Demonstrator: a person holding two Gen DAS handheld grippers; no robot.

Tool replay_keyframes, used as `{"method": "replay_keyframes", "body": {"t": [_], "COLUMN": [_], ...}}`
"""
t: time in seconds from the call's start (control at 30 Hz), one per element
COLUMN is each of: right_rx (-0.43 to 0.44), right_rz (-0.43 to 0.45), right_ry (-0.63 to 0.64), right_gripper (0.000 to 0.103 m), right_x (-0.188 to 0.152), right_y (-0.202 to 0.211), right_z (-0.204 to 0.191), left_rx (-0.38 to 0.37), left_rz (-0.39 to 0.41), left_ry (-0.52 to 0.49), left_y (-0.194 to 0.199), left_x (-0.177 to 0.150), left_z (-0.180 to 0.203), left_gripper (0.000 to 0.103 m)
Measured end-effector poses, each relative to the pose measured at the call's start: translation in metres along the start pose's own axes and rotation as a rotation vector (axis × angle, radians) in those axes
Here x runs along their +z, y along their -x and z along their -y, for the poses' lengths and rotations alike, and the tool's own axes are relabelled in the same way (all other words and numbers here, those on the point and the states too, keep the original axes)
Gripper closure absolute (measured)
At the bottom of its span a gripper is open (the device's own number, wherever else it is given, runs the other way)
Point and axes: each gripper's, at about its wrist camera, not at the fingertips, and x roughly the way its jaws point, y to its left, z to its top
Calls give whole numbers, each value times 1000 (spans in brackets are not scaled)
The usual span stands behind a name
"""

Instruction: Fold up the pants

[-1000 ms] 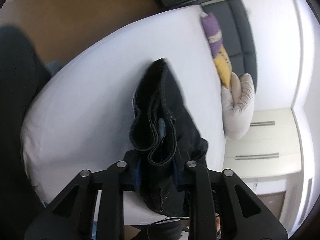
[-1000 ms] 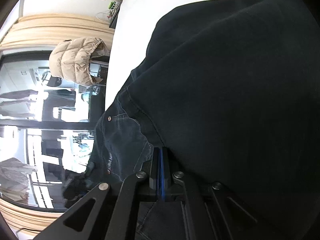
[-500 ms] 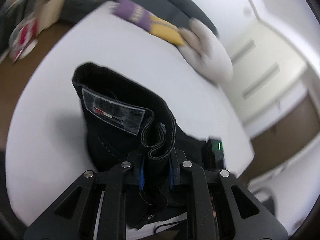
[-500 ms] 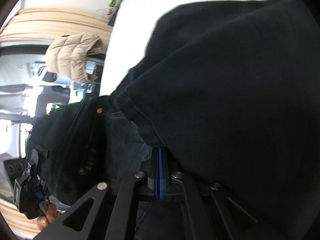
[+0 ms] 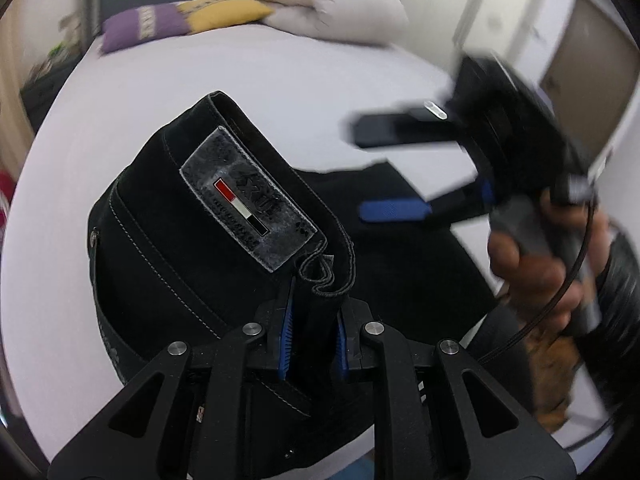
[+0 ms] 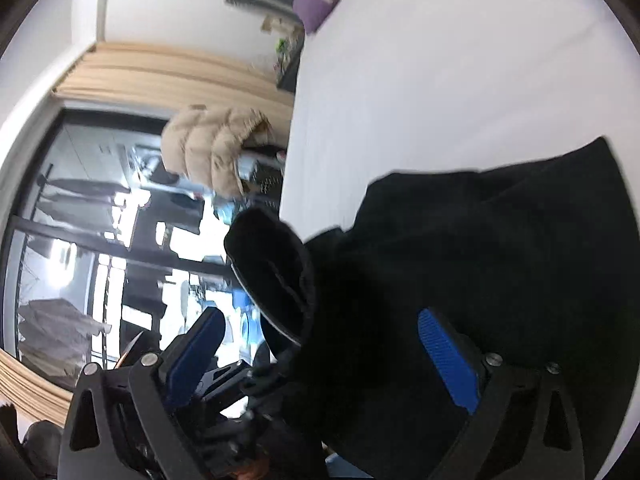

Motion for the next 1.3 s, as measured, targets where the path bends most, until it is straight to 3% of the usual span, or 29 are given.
{"method": "replay_keyframes", "body": {"t": [0.13, 0.2, 0.27, 0.33, 0.6, 0.93, 1.3], "right_rx": [-5, -32, -82, -123, -165, -206, -234], "right_rz": [-67, -97, -133, -178, -153, -86, 18], "right_ry": [70, 97, 120, 116, 115, 126, 48], "right_gripper": [3, 9, 34, 50, 83, 87, 89], "right_x": [1, 7, 12, 15, 6, 4, 0], "right_y": [-14, -22, -33, -45, -33, -5, 60], "right_z": [-11, -15, -15, -11, -4, -4, 36], "left_rx": [22, 27, 35, 37, 23, -10, -84], "left_rz": [-35, -47, -57, -66, -85, -77, -90], "left_ry": [-61, -70, -78, -80, -83, -125, -243], "left_y": [-17, -24, -27, -37, -40, -46, -78], "left_x": [-6, -6, -8, -8, -6, 10, 40], "left_z": [21, 27, 31, 24, 30, 50, 109], "left_gripper": [88, 88, 88, 88, 88, 88, 88]}}
